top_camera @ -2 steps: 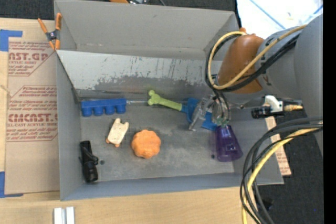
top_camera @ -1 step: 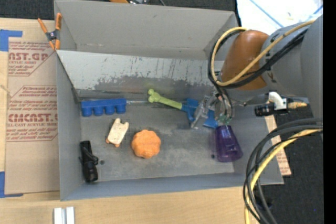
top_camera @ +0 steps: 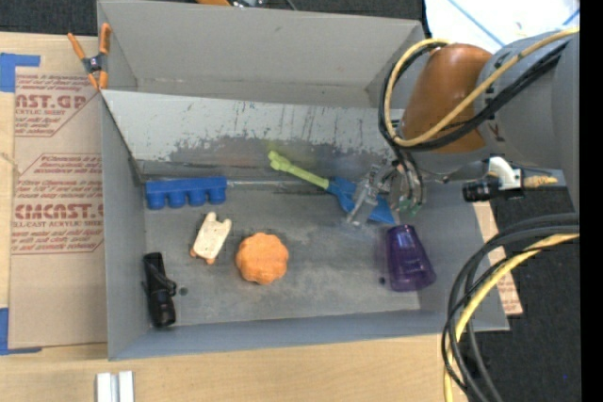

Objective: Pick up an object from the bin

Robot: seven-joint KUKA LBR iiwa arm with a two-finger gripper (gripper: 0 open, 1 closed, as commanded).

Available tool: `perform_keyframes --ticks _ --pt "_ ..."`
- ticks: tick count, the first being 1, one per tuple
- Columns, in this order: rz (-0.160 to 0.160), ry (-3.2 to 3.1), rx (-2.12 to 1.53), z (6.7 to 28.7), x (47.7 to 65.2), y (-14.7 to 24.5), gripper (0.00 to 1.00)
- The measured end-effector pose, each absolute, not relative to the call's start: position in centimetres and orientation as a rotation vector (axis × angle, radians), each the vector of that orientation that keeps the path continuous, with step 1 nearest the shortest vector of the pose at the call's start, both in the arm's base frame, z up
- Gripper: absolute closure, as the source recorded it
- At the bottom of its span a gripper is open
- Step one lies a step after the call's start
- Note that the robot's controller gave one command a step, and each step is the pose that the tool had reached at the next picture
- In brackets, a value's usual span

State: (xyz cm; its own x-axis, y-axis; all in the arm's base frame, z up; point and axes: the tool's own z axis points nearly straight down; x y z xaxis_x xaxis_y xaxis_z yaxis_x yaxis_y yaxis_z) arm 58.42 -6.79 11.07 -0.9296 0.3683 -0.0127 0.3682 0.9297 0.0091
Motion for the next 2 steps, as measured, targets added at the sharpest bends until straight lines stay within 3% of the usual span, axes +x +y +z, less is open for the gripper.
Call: perform_keyframes --ticks 2 --pt "0.013 3.073 0.585 14.2 58.4 -6.7 1.00"
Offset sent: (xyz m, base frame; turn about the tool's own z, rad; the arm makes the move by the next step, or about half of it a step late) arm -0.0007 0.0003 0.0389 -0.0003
